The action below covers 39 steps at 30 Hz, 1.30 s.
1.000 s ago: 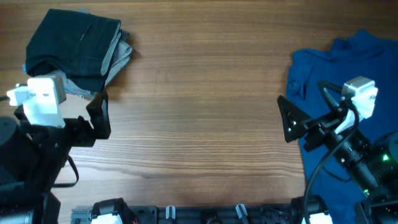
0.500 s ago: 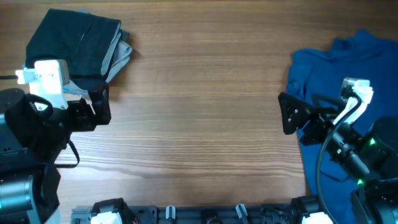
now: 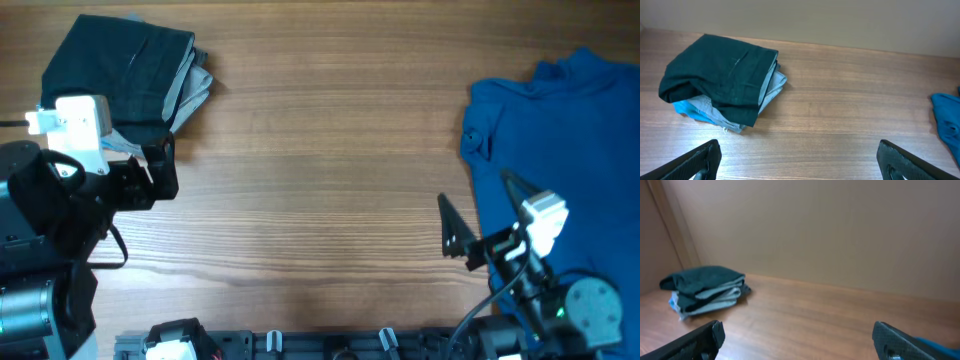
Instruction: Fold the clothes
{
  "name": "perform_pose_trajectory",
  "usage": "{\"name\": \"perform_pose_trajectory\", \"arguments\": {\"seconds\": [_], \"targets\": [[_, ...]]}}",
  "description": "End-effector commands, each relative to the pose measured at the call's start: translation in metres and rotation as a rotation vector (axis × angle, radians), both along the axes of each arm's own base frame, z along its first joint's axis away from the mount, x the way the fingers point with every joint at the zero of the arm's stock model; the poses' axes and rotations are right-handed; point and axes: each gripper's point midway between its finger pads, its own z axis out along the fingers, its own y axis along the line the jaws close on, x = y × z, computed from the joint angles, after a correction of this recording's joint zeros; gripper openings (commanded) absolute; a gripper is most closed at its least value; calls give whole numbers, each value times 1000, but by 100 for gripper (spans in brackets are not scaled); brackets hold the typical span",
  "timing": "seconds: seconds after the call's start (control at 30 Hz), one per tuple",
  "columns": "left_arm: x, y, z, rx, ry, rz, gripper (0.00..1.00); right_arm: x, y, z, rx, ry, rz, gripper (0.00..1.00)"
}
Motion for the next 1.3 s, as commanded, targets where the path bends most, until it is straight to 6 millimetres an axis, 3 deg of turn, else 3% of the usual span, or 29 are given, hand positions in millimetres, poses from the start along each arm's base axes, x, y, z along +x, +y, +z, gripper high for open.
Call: {"name": "perform_pose_trajectory", "arguments": {"seconds": [0.0,0.23,0.37,0.47,1.1,1.27], "targets": [[0,-1,-1,-7,1,3,100,-4,-4,-25,-5,-78,-18,100],[0,-1,-1,-7,1,3,100,27,0,-84,62,-171,-16,100],[0,-1,-1,-7,1,3,100,30,-3,-94,54,-122,-39,100],[0,-1,-1,-7,1,3,100,32,-3,-122,36,-5,-42,100],[-3,-2,1,-5,-7,1,100,34,-3,-127,33,17,-42,100],[-11,7,4,-17,-86,82,100,34,-3,-127,33,17,-42,100]]}}
